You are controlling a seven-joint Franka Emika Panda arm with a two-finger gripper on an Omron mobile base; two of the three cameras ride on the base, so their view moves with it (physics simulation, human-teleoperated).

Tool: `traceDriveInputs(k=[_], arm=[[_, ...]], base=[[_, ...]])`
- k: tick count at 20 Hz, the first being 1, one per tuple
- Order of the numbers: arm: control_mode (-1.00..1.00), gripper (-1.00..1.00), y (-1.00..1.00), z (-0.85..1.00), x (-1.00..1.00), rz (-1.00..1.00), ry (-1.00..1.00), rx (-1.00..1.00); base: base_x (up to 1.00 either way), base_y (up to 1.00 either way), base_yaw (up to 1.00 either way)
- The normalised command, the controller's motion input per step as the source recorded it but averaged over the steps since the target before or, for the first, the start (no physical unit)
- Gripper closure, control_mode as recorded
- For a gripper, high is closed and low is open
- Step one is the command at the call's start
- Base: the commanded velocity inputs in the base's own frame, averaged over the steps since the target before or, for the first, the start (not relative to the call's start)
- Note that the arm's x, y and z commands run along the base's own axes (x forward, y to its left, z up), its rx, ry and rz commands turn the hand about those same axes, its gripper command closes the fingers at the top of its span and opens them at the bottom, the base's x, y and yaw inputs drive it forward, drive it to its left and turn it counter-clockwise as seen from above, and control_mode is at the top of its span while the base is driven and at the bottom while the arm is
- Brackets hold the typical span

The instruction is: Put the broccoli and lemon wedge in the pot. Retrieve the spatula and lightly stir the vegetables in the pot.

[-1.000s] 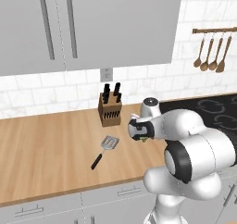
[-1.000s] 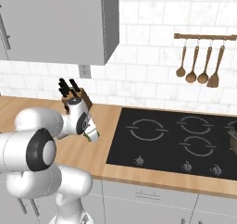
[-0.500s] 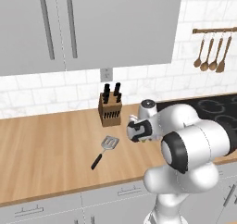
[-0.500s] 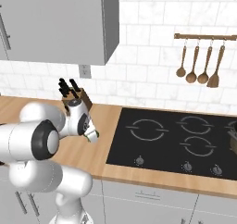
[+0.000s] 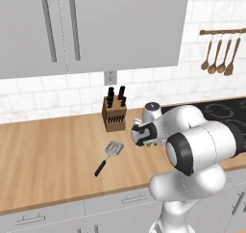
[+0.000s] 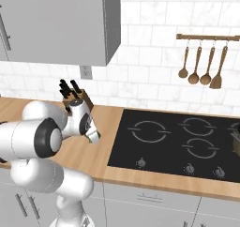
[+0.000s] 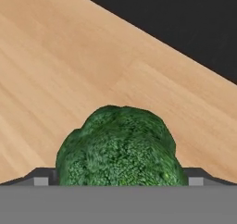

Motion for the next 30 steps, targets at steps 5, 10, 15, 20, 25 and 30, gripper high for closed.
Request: traceDriveInputs(k=[5, 10, 15, 20, 25, 30], arm=[[-1.0, 1.0, 0.0, 0.67, -0.46, 0.11, -0.21, 0.0], [-1.0, 1.0, 0.0, 1.0, -0.56, 0.2, -0.09, 0.0], [-1.0, 1.0, 0.0, 1.0, -0.77, 0.14, 0.0, -0.01], [-1.0, 1.0, 0.0, 1.0, -0.79, 0.05, 0.0, -0.07], [-1.0, 1.0, -0.12, 1.0, -0.72, 0.0, -0.03, -0.05], [-1.0, 1.0, -0.17, 1.0, -0.51, 0.06, 0.02, 0.0]], base=[[0.0, 0.0, 0.0], [0.0, 0.0, 0.0], [0.0, 0.0, 0.0], [0.0, 0.0, 0.0], [0.0, 0.0, 0.0], [0.0, 0.0, 0.0]])
